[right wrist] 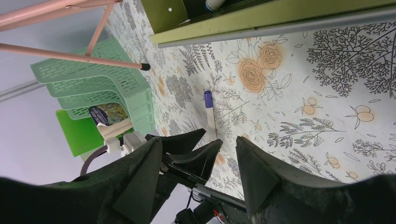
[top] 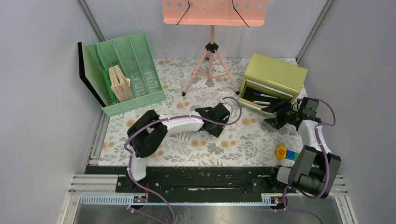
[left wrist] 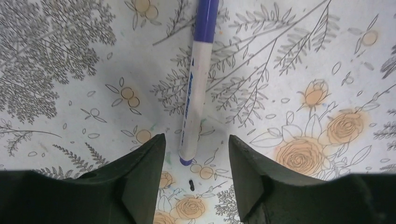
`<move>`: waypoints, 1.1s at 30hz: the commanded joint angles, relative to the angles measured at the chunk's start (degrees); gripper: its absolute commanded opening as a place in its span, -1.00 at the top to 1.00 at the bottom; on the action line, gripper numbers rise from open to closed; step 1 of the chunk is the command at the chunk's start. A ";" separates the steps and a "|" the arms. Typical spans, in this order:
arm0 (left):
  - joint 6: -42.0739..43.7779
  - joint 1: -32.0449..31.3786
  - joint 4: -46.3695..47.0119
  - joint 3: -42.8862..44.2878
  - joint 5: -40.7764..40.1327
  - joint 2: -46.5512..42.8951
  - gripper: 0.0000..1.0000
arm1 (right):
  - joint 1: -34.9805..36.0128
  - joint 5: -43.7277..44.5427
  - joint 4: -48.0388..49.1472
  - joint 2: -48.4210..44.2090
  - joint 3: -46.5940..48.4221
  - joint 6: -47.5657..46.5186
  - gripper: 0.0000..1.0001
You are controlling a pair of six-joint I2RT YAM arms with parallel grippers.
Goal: Organize the desk
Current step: Pick up the stationery from the center of the board.
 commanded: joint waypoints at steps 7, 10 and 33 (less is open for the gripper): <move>2.40 0.40 0.00 5.58 -0.22 3.38 0.02 | -0.22 -2.64 -2.46 -3.35 -0.69 -1.42 -0.34; 2.90 0.40 -0.92 5.35 2.05 5.10 0.13 | -0.22 -2.99 -3.10 -3.83 -0.91 -1.71 -0.34; -4.09 0.39 -2.87 -2.43 3.95 -16.53 0.93 | 2.09 -2.46 -6.38 -7.25 0.07 -6.19 -0.99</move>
